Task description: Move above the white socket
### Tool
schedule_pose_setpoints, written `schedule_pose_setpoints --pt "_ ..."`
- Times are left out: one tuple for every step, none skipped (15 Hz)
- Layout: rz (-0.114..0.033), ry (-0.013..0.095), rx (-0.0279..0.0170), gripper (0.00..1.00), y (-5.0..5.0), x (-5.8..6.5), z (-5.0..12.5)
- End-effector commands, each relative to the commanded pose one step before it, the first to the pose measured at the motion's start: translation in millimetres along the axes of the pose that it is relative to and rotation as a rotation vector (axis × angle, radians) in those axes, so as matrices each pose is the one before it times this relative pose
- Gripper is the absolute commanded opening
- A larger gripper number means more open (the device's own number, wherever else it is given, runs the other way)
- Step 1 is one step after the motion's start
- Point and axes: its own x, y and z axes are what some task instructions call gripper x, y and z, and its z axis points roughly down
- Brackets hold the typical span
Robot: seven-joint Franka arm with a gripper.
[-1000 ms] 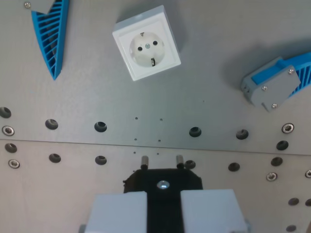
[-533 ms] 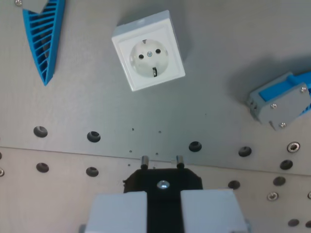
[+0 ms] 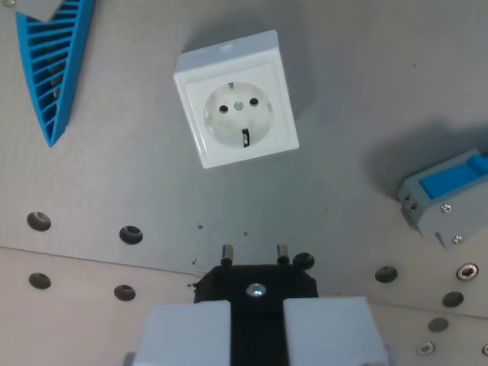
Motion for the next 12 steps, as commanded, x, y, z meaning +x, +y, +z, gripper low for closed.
schedule_pose_setpoints --pt "-0.1198 0.0998 -0.01178 0.00 -3.07 -3.51 16.28" --pt "-0.0082 -0.0009 0.00035 0.00 -0.35 -0.02 5.00" --pt "-0.0048 -0.0004 -0.00008 0.00 -0.30 0.03 5.00" --pt "-0.0081 -0.0028 0.00075 0.00 -0.25 0.11 5.00" --pt "-0.0080 -0.0009 0.00027 0.00 -0.22 0.16 5.00" --pt "-0.0055 -0.0009 0.00014 0.00 -0.20 0.16 5.00" --pt "-0.0076 0.0000 -0.00003 0.00 -0.20 0.14 5.00" --pt "-0.0053 0.0013 -0.00051 0.00 -0.20 0.11 5.00" --pt "-0.0024 -0.0020 0.00049 0.00 -0.20 0.08 5.00" --pt "-0.0039 -0.0015 0.00026 0.00 -0.22 0.05 5.00" --pt "-0.0034 0.0021 -0.00080 0.00 -0.21 -0.06 5.00" --pt "-0.0017 -0.0013 0.00043 0.00 -0.20 -0.11 4.80"
